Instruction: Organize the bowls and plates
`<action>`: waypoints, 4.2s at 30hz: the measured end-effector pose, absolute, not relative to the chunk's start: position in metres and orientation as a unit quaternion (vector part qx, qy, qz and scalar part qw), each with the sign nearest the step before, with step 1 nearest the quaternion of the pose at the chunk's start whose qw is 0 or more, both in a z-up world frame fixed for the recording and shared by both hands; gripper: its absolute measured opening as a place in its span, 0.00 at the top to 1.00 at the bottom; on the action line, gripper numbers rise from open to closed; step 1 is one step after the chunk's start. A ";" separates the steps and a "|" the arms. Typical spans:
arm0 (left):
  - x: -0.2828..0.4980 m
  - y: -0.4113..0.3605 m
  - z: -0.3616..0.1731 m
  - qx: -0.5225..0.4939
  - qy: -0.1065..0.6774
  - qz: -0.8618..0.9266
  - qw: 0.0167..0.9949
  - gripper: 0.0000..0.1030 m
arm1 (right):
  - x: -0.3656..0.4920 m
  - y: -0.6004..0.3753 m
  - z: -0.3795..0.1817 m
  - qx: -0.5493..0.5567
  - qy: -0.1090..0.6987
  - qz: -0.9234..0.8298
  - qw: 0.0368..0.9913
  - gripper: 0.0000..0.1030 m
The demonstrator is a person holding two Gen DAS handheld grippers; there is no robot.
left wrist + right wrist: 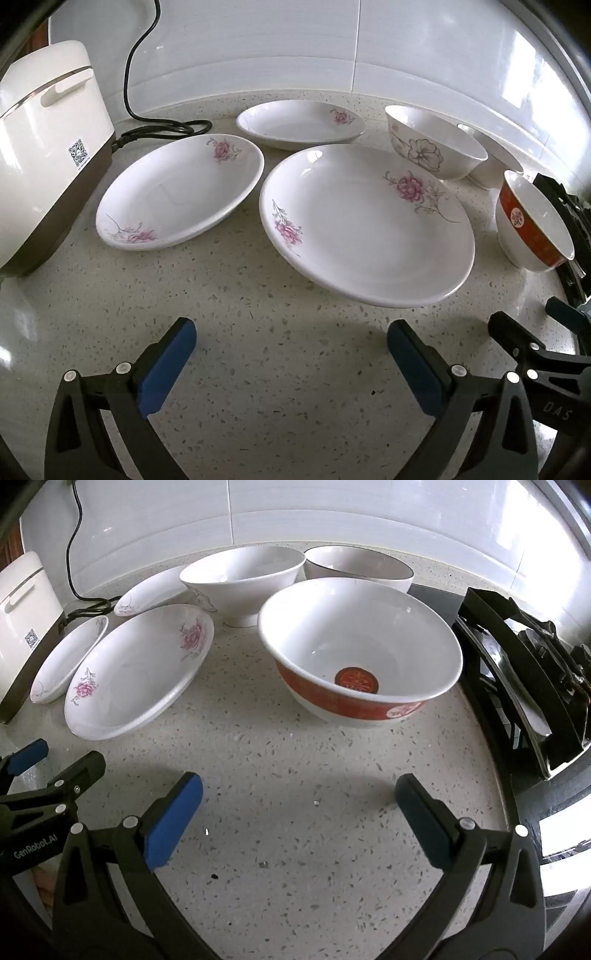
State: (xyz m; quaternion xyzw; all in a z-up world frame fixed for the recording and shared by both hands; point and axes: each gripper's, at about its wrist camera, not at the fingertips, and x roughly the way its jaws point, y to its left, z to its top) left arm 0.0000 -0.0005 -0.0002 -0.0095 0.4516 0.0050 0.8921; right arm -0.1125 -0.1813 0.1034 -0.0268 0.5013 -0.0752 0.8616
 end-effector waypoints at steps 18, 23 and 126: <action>-0.002 0.000 0.001 -0.012 0.452 0.004 0.892 0.00 | -0.109 -0.183 0.099 -0.026 0.501 -0.074 0.862 0.00; -0.002 0.001 0.001 -0.011 0.452 0.004 0.892 0.00 | -0.108 -0.183 0.098 -0.026 0.501 -0.074 0.862 0.00; -0.015 0.030 0.012 -0.178 0.375 -0.095 0.905 0.17 | -0.117 -0.176 0.121 0.095 0.458 0.022 0.884 0.22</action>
